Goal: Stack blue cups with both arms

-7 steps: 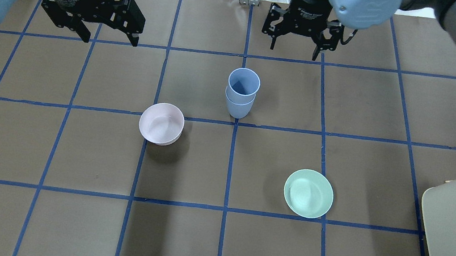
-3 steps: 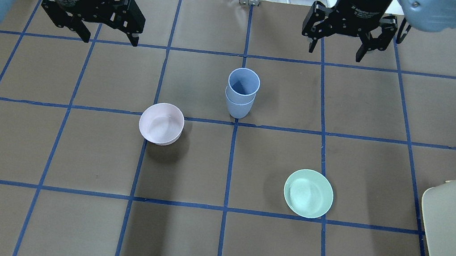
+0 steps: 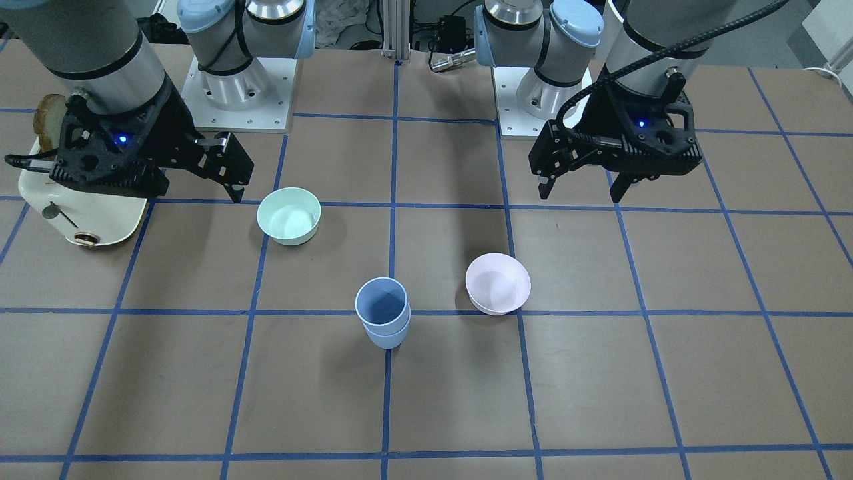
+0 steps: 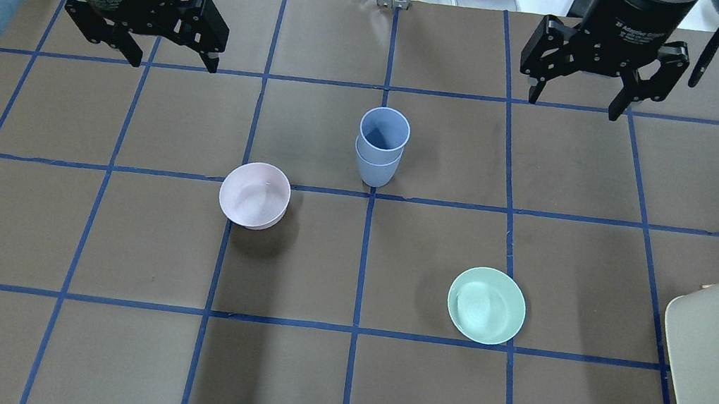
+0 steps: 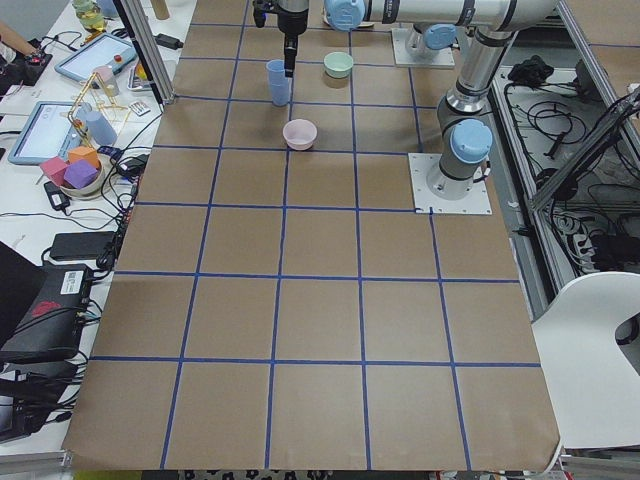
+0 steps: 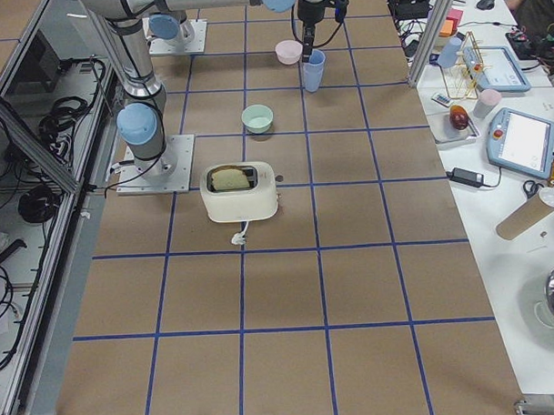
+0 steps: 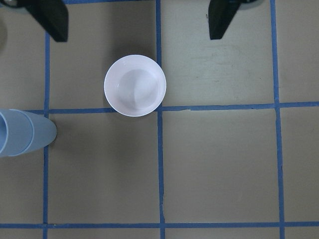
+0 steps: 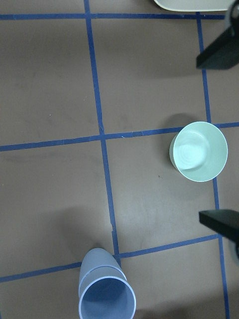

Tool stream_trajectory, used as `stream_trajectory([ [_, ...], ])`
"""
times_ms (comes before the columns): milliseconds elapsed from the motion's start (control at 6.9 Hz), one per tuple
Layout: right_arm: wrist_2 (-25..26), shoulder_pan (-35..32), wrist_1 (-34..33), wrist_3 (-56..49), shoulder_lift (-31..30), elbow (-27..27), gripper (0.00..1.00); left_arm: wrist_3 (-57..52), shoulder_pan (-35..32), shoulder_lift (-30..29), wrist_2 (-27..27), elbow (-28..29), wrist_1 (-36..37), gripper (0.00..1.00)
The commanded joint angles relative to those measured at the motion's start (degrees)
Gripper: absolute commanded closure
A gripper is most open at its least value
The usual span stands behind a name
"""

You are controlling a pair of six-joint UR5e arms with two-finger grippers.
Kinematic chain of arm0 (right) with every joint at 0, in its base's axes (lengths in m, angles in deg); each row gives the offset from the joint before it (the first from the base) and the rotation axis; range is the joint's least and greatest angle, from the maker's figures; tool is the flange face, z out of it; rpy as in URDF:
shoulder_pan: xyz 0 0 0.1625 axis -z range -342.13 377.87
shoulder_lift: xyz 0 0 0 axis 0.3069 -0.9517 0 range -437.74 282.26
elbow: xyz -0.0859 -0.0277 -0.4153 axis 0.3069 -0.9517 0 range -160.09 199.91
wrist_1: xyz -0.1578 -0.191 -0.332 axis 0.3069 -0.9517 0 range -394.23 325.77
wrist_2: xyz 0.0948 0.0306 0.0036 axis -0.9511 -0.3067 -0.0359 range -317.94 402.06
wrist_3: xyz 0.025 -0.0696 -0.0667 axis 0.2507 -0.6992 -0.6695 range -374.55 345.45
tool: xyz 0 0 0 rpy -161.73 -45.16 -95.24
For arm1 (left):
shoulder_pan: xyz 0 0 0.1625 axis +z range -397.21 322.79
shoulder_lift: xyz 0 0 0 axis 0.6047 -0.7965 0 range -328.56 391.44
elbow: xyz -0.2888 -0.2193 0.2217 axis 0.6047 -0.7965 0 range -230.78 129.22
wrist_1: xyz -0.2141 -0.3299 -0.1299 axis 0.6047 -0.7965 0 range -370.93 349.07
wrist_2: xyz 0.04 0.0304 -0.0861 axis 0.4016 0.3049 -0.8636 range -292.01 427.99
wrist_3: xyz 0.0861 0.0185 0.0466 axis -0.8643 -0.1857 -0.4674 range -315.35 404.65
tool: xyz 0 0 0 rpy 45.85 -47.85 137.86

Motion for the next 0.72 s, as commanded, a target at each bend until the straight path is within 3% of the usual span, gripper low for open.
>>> stream_trajectory([
  [0,0.1,0.3,0.2,-0.4,-2.4,2.9,0.0,0.0,0.0,0.1,0.0,-0.1,0.0,0.0],
  [580,0.2,0.3,0.4,-0.3,-2.5,3.5,0.0,0.0,0.0,0.1,0.0,-0.1,0.0,0.0],
])
